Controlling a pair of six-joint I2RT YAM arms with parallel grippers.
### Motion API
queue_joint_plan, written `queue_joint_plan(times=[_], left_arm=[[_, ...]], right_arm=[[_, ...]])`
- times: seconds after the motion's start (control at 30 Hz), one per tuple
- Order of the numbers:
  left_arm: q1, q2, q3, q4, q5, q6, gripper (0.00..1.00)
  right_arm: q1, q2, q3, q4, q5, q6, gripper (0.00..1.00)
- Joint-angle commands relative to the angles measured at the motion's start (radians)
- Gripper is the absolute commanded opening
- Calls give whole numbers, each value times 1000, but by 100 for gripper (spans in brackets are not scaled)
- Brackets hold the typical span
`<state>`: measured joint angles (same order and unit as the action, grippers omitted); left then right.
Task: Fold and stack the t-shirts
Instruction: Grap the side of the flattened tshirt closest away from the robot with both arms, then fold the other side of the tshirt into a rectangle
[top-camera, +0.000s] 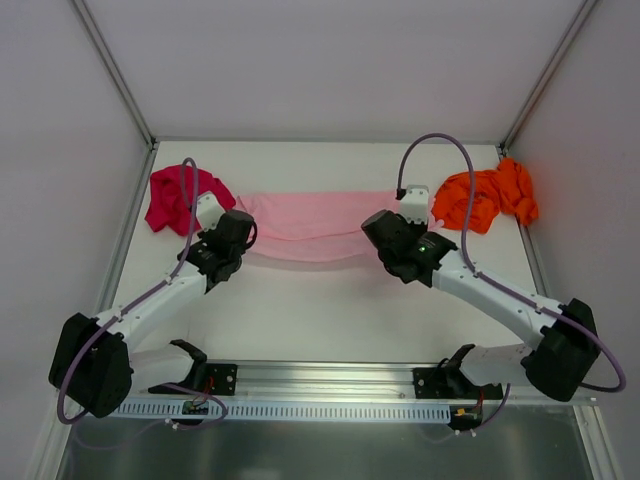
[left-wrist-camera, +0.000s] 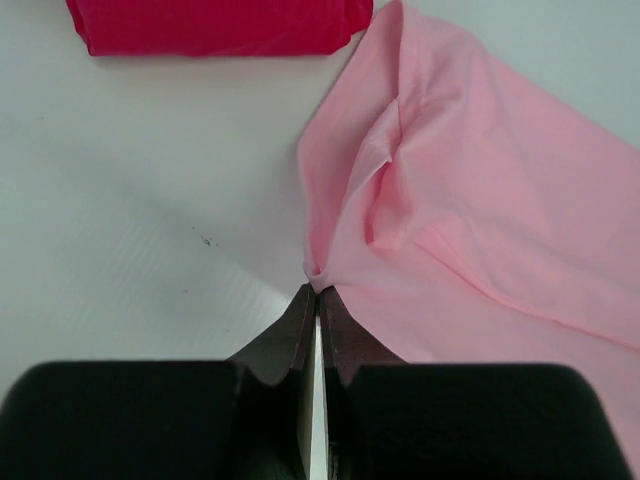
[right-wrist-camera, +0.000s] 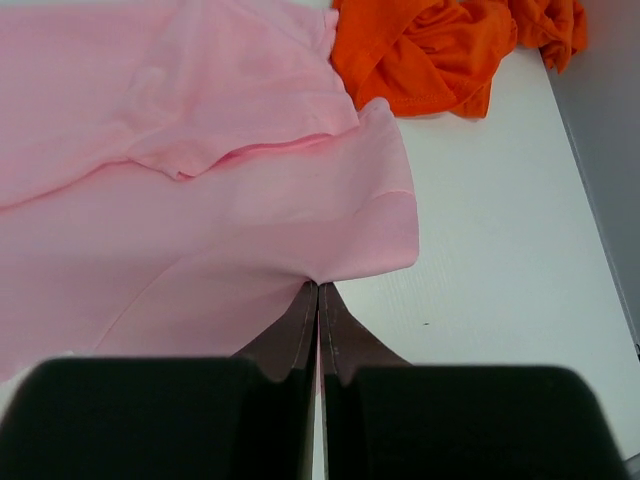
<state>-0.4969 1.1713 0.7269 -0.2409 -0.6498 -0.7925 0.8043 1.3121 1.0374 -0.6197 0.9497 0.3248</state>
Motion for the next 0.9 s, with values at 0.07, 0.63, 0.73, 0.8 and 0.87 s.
queue_joint_plan(times=[0.07,0.63,0.73,0.8,0.87], left_arm=[[-29,-35,39,-58,-71,-5,0],[-29,82,120,-25,-108,22,0],[-31,181,160,4,-99,45,0],[-31,229,210,-6,-94,45,0],[-28,290,235,27,-91,55,0]], right_arm=[[42,-119,10,-86,118,63,1],[15,99,158,-91,173,-7,1],[-48,156,191,0,120,-93,1],[-71,203,216,29,72,-131,1],[-105,252,288,6,46,-157,1]])
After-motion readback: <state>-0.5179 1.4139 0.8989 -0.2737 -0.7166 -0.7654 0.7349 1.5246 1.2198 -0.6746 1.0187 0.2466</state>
